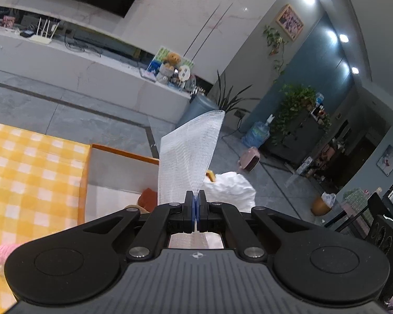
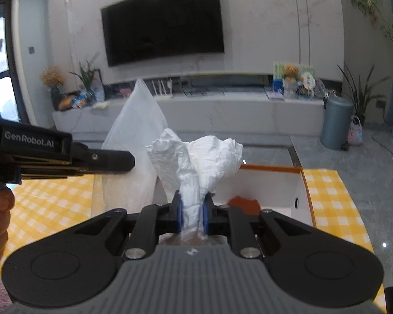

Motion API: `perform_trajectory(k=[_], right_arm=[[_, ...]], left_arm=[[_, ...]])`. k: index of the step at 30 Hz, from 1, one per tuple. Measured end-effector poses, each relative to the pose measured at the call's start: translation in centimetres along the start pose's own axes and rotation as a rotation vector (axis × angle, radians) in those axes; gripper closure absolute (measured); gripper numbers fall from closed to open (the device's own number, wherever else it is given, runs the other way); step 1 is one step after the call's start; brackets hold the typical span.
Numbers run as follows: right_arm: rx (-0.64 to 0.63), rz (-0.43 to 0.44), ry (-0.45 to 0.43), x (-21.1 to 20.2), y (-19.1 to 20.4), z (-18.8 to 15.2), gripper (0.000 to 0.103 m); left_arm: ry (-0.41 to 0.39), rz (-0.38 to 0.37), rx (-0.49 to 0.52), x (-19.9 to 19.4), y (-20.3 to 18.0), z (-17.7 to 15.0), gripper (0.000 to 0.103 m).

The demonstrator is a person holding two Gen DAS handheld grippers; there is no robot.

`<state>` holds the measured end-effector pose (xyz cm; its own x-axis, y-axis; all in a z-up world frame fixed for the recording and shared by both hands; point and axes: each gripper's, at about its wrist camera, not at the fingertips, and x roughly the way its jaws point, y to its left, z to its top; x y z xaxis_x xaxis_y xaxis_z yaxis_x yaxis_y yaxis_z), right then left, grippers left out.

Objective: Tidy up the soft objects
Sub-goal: 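Carry both bags over the orange box and open both tools to drop them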

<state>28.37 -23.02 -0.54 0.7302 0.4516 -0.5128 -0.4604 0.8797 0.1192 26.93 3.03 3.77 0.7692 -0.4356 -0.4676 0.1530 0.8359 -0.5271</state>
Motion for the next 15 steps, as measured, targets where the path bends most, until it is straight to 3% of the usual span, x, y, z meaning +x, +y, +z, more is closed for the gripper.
perform_trajectory(k=[10, 15], right_arm=[[-0.051, -0.075, 0.173, 8.8, -2.3, -1.0, 0.090], [-0.055, -0.068, 0.278, 12.2, -3.3, -1.7, 0.089]], left_arm=[[0.073, -0.003, -0.055, 6.0, 2.6, 0.0, 0.102], [0.139, 0.034, -0.042, 9.0, 3.7, -0.7, 0.102]])
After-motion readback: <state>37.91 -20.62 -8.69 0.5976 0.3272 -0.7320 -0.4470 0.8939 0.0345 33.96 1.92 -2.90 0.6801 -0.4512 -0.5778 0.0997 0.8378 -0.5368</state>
